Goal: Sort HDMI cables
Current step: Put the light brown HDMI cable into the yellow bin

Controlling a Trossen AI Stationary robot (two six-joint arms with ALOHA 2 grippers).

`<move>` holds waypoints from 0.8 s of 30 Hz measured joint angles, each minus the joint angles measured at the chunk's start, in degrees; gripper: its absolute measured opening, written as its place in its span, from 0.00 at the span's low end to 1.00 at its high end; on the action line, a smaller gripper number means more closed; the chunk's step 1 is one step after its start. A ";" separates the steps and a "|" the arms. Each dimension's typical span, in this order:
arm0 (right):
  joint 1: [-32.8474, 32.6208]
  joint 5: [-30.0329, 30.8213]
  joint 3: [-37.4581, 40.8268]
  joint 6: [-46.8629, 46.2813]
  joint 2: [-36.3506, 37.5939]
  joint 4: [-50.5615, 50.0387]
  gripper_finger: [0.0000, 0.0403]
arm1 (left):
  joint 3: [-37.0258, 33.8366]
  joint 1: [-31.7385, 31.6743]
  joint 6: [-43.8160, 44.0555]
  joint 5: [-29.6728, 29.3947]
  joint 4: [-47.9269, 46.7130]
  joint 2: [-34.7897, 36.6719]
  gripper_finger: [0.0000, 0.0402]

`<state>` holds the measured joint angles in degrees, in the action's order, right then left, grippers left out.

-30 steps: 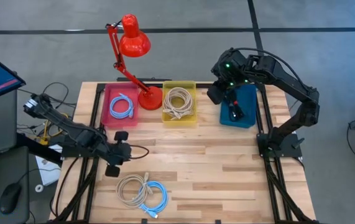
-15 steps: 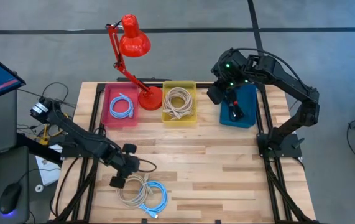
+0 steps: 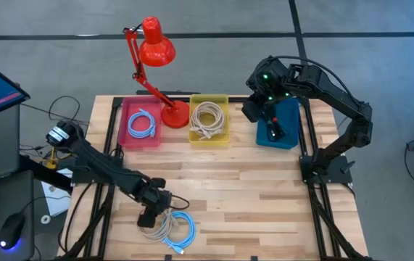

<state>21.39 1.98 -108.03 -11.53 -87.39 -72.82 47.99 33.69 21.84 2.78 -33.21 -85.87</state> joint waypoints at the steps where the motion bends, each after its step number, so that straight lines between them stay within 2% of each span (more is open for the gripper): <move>1: 0.00 0.00 0.00 0.09 0.00 0.00 0.25 | 0.00 0.00 -0.12 -0.32 0.04 -1.02 0.44; 6: 0.00 -0.07 0.00 1.99 0.00 -0.02 0.25 | 0.00 -0.04 -0.12 -4.16 0.47 -5.36 0.43; 13: 0.00 -0.20 0.00 3.13 0.00 -0.04 0.25 | 0.21 0.00 1.33 -5.13 2.16 -9.36 0.39; 16: 0.00 -0.20 0.00 4.92 0.00 -0.07 0.25 | 0.21 0.00 1.60 -5.76 2.05 -9.51 0.30; 20: 0.24 -0.15 0.00 6.63 0.00 -0.08 0.25 | -0.17 -0.32 3.60 -5.93 2.33 -7.60 0.10; 24: 0.75 -0.04 0.00 7.63 0.00 -0.20 0.25 | -0.15 -0.40 6.85 -5.72 2.10 -2.79 0.09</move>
<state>22.13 1.93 -108.03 -3.90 -87.40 -73.01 47.83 33.29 28.69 -2.94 -31.11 -88.66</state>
